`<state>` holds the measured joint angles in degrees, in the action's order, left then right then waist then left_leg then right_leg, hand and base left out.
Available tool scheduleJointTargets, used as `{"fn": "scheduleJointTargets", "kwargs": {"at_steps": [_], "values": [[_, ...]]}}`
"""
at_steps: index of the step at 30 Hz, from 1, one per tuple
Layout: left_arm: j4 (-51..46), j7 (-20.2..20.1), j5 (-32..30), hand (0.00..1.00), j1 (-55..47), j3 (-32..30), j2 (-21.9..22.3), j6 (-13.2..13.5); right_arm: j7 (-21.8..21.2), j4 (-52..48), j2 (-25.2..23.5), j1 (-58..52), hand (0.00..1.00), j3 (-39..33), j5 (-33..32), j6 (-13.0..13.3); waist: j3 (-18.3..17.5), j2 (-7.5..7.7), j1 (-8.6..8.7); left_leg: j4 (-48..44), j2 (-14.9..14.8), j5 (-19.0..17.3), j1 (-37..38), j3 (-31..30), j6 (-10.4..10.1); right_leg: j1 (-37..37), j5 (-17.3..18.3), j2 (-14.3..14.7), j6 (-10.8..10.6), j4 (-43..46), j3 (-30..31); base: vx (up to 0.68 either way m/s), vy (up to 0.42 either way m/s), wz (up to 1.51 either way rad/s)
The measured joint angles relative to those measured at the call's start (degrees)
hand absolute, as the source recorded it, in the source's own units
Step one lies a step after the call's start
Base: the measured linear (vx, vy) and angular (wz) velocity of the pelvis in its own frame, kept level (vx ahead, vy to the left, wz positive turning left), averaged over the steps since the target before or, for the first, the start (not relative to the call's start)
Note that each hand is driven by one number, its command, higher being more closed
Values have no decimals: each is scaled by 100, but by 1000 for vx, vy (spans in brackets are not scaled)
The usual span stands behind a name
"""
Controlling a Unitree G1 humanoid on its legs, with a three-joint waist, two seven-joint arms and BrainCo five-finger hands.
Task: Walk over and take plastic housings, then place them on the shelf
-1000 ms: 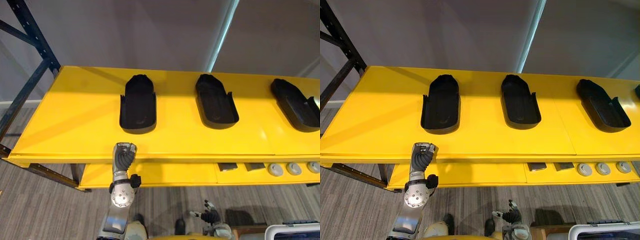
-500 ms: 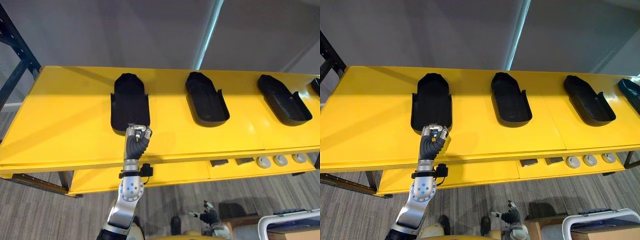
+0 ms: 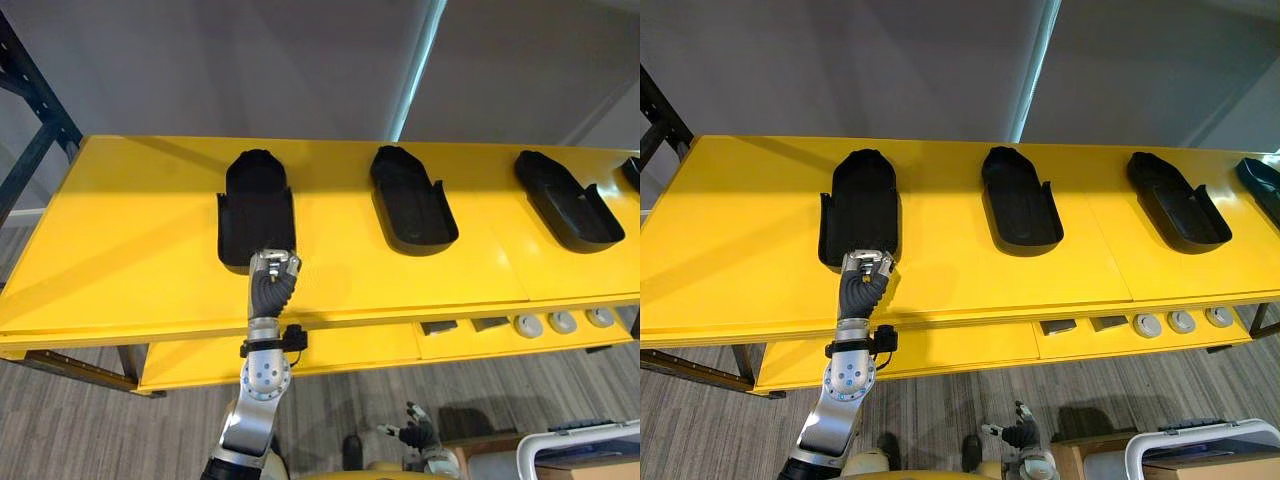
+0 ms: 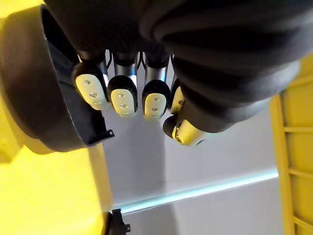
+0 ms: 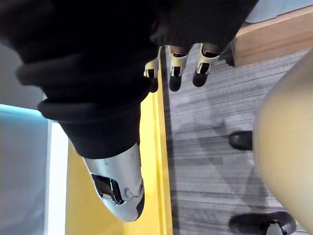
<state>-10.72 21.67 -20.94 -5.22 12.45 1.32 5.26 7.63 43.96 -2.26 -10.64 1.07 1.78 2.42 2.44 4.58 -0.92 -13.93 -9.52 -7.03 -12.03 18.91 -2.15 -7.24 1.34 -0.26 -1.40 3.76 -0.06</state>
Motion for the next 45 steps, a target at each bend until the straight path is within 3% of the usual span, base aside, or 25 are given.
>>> {"fn": "scheduleJointTargets", "kwargs": {"at_steps": [16, 33, 41, 45], "values": [[632, 104, 61, 100, 349, -600, 30, -261, -2, -53, 1, 14, 0, -16, 2, -15, 47, -46, 8, -2, 0, -3, -110, 5, -3, -111, 76, 3, 10, 4, -32, 11, 1, 0], [861, 232, 56, 100, 901, -794, 26, -433, -6, -240, 2, 16, 0, -23, 1, -22, 91, -70, 26, 5, -30, -24, -120, 156, -12, -199, 95, 18, 27, 18, 72, 2, 1, -3], [839, 225, 64, 100, 887, -819, 23, -433, -6, -237, 2, 12, 0, -65, 2, -35, 103, -68, 23, 15, -27, -31, 18, 132, -12, -42, 96, 15, 27, 9, 50, -6, 1, 2], [172, 216, 388, 100, 720, -796, -56, -317, -6, -199, 4, 10, 0, -63, 3, -36, 108, -70, 14, 72, 20, -28, 20, -30, -8, 8, 105, -2, 23, 7, -38, -33, 1, 12]]}}
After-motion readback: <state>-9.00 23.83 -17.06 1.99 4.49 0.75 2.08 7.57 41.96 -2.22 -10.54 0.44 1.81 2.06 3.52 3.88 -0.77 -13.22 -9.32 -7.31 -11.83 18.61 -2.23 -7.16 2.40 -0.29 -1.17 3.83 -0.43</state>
